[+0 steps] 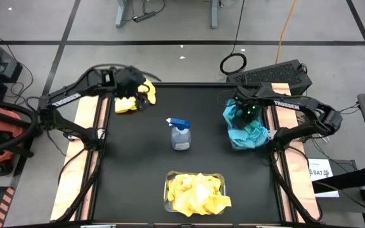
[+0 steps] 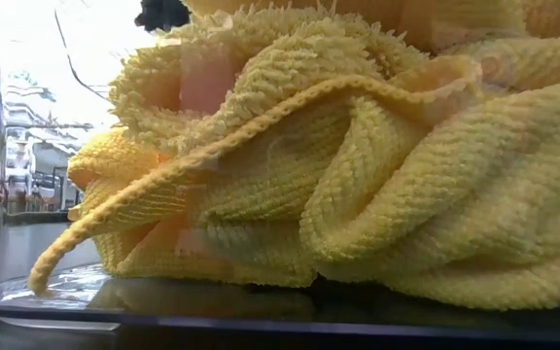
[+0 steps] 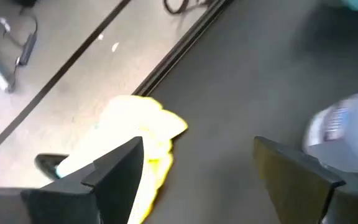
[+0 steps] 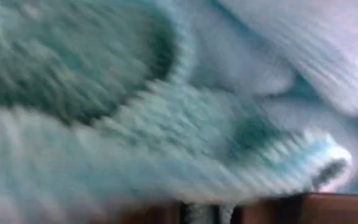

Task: Sort microfiber towel by color & place in baskets
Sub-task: Put the blue towel into the top transparent bin, then put the yellow towel into the bottom transparent bin

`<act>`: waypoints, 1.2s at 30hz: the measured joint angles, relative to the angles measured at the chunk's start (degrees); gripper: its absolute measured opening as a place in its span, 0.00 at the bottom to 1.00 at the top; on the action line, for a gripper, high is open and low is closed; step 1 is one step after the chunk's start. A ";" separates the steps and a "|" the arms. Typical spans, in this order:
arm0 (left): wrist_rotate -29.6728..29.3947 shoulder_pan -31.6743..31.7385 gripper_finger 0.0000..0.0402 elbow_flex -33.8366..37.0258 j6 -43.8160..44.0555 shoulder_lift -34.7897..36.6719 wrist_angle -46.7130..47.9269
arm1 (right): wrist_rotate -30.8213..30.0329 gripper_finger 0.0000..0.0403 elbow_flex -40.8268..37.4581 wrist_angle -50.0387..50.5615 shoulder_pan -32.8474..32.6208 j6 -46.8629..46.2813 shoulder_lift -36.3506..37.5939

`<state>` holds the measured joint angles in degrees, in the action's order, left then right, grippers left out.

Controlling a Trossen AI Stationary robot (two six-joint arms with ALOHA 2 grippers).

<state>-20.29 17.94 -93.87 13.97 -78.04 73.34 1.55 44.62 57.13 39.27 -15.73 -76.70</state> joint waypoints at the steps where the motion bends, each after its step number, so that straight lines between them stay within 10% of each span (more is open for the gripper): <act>1: 0.99 2.27 0.76 1.09 -1.82 0.08 -0.63 | -0.04 0.16 0.56 0.75 0.00 -0.60 1.14; 16: 13.68 25.86 0.76 22.79 -11.67 0.02 -16.96 | 3.53 0.64 14.19 11.49 -1.00 -8.97 15.81; 36: 14.58 31.59 0.76 27.50 -14.17 -17.50 -28.72 | 4.84 0.67 35.31 11.18 -9.17 -14.94 22.47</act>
<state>-5.72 49.53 -66.37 -0.20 -95.54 44.62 6.39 79.93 68.31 30.10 -30.68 -54.23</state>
